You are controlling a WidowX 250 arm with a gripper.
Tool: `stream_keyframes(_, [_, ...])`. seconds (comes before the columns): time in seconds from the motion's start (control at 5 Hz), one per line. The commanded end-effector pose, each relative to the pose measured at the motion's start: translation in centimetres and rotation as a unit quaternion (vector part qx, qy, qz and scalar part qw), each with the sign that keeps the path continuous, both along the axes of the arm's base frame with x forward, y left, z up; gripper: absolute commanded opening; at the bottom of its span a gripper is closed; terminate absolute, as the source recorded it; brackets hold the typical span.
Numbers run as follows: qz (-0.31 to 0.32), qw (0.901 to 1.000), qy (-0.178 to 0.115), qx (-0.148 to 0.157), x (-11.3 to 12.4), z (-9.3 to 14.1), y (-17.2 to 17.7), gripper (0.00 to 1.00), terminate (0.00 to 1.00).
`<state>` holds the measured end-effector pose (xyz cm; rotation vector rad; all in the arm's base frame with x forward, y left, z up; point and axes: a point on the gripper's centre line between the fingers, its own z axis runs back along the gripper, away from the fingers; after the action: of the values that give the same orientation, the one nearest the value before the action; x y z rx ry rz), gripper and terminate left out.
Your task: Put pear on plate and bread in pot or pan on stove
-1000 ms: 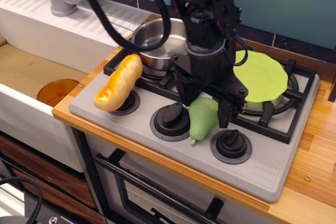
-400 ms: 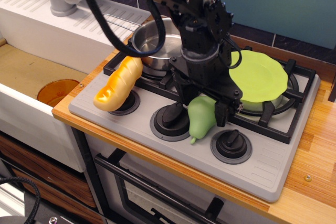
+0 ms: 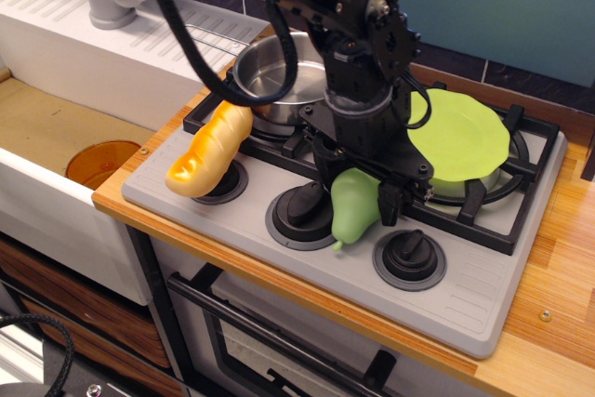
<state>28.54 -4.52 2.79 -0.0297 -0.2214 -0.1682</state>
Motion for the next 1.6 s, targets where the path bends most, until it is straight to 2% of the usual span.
stream_keyframes(0.0, [0.012,0.9999,0.0,-0.001,0.4,0.8,-0.6,0.0,0.0])
stream_keyframes(0.6, [0.008,0.999,0.041,0.015,2.0,6.5,-1.1,0.0,0.0])
stream_keyframes(0.8, [0.01,0.9983,0.054,0.017,3.8,7.9,-1.9,0.0,0.0])
stream_keyframes(1.0, [0.003,0.9978,0.065,0.016,5.9,8.5,-1.9,0.0,0.0])
stream_keyframes(1.2, [-0.003,0.9978,0.064,0.013,8.8,7.9,-2.0,0.0,0.0])
stream_keyframes(1.4, [-0.007,0.9982,0.06,0.009,10.4,7.0,-2.1,0.0,0.0])
